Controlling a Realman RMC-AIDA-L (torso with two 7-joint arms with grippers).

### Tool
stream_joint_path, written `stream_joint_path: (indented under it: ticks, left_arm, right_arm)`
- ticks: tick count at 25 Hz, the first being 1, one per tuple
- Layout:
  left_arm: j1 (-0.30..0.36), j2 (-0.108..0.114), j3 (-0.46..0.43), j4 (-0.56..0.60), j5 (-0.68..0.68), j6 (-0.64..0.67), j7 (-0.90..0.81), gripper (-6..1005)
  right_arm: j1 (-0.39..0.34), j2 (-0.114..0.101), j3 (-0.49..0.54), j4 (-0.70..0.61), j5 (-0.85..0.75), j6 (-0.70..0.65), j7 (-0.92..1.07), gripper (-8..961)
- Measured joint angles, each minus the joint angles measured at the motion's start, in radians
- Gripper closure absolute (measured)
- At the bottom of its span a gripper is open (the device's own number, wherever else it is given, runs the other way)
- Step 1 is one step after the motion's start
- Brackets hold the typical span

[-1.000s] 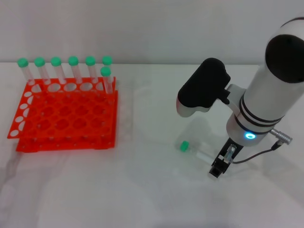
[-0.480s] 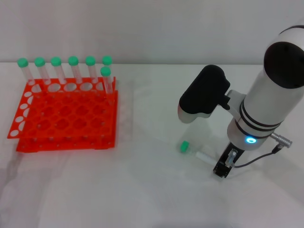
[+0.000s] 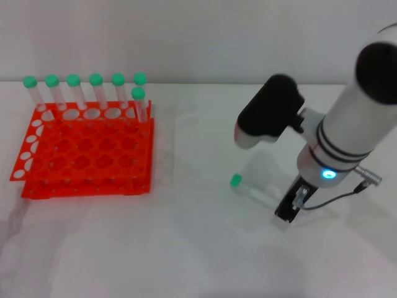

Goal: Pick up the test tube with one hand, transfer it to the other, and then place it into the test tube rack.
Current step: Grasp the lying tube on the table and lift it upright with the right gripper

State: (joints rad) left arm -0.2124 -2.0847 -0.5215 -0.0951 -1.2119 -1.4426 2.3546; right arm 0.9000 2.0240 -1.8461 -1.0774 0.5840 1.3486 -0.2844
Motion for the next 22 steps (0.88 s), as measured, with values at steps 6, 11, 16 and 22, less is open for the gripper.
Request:
stream_joint_path:
  ticks: [6, 11, 16, 22]
  left_arm:
    - [0.006, 0.000, -0.003, 0.000, -0.007, -0.022, 0.000, 113]
    - [0.013, 0.002, -0.006, 0.007, -0.008, -0.054, 0.001, 114]
    - [0.015, 0.005, -0.001, 0.011, -0.004, -0.068, 0.000, 115]
    - [0.012, 0.006, 0.001, 0.011, 0.022, -0.082, 0.000, 116]
  right_arm:
    - [-0.117, -0.003, 0.158, -0.197, 0.004, -0.006, -0.107, 755]
    - [-0.329, -0.007, 0.257, -0.430, 0.160, -0.158, -0.290, 747]
    - [-0.539, -0.010, 0.268, -0.524, 0.452, -0.381, -0.612, 739]
    - [-0.657, -0.012, 0.269, -0.341, 1.021, -0.459, -1.169, 729]
